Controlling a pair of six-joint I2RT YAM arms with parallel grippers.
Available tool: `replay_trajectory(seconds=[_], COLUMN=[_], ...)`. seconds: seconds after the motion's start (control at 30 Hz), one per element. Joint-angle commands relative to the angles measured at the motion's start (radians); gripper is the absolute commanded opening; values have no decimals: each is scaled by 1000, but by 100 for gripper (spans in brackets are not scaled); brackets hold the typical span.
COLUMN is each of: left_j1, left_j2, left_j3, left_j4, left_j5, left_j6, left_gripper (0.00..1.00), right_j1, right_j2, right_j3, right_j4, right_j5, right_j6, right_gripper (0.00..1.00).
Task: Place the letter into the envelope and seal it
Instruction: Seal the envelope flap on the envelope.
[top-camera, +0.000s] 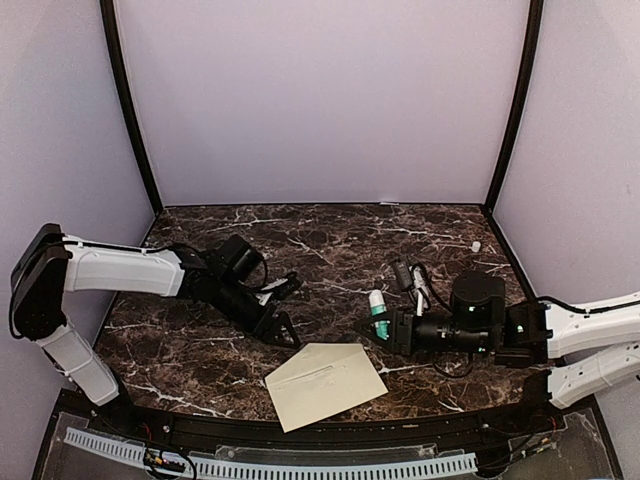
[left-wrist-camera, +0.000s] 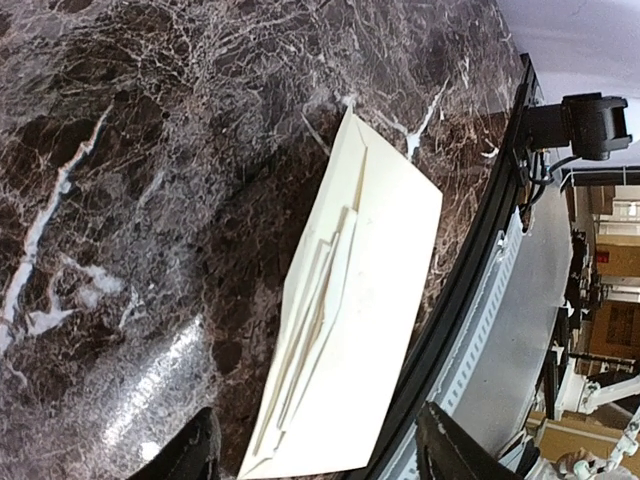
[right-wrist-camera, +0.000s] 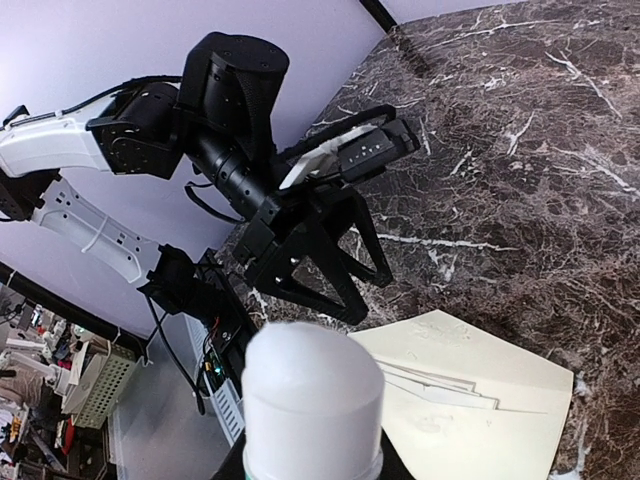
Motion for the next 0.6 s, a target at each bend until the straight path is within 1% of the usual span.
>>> replay_trajectory(seconds=[0.0,0.13,0.37,0.43,0.47,0.57], left_j1=[3,3,3,3,3,3], left_j2=[48,99,185,203,209,230], left_j3=[41,60,101,116,125,132], left_j4=[-16,-2,24,30,35,55], left_j5=[29,19,54,58,62,89], left_j6=[81,94,103,103,102,94], left_gripper=[65,64,60,56,52,45], right_j1=[-6,-6,-7,-7,-6,-6], right_j2=[-14,-10,4,3,1,-3], right_j3=[-16,-12,2,2,1,-3], right_j4=[59,62,57,55,55,53], right_j5=[43,36,21,21,20,22], right_j6=[11,6,1,0,1,2], right_gripper=[0,0,0,0,0,0])
